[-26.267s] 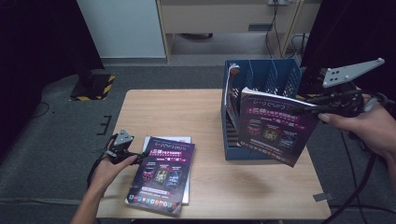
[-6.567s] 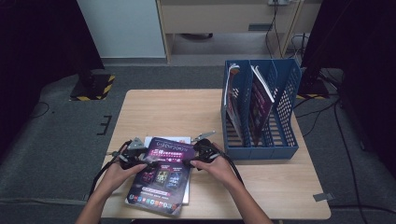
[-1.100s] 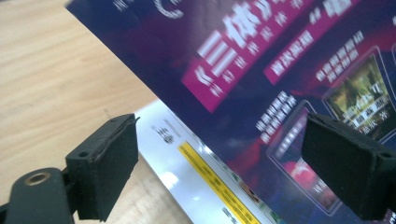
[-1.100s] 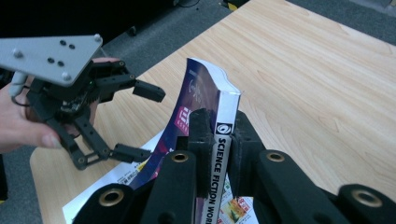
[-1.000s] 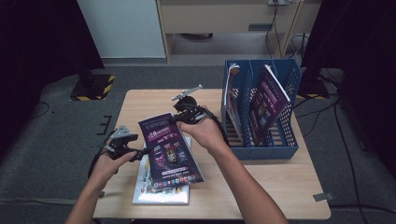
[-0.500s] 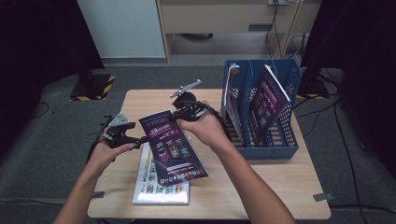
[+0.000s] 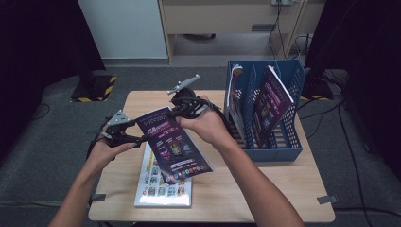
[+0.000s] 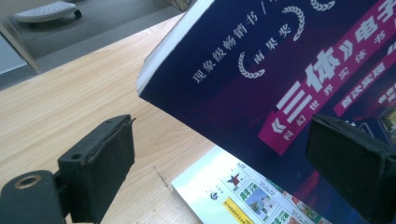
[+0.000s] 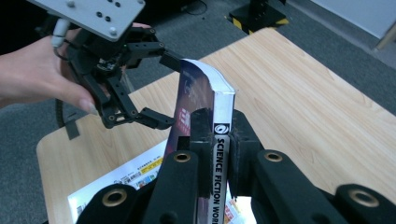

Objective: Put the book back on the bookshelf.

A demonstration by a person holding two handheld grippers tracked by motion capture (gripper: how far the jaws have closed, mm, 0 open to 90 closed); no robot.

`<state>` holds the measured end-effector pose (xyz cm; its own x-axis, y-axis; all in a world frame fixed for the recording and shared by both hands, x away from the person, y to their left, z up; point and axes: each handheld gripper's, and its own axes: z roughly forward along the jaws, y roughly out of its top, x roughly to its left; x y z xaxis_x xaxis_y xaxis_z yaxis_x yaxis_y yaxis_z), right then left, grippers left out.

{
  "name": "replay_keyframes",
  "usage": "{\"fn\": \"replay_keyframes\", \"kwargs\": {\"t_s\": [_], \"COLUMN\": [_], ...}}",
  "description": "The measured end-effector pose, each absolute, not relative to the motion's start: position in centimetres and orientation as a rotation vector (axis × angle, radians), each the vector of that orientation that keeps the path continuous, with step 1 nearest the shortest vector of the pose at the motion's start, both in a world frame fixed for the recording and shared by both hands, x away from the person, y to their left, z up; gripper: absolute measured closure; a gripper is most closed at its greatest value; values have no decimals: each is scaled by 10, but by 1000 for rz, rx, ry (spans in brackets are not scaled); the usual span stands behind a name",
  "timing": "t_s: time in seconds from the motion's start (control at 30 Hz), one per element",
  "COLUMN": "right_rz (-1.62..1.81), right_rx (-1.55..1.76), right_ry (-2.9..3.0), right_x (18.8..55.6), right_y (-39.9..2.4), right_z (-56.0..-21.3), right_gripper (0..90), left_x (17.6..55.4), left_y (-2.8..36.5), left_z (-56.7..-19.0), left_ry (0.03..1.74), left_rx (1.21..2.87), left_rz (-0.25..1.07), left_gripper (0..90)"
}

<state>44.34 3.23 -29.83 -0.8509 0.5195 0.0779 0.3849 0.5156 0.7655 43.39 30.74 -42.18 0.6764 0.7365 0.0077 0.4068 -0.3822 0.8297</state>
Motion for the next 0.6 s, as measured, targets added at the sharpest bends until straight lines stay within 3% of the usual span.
{"fn": "replay_keyframes", "kwargs": {"t_s": [0.6], "right_rz": [1290], "right_rx": [634], "right_ry": [2617], "right_x": [442], "right_y": [31], "right_z": [-271], "right_gripper": [831], "left_x": [445], "left_y": [307], "left_z": [-385], "left_ry": [799], "left_rx": [2008], "left_rz": [485], "left_gripper": [52]}}
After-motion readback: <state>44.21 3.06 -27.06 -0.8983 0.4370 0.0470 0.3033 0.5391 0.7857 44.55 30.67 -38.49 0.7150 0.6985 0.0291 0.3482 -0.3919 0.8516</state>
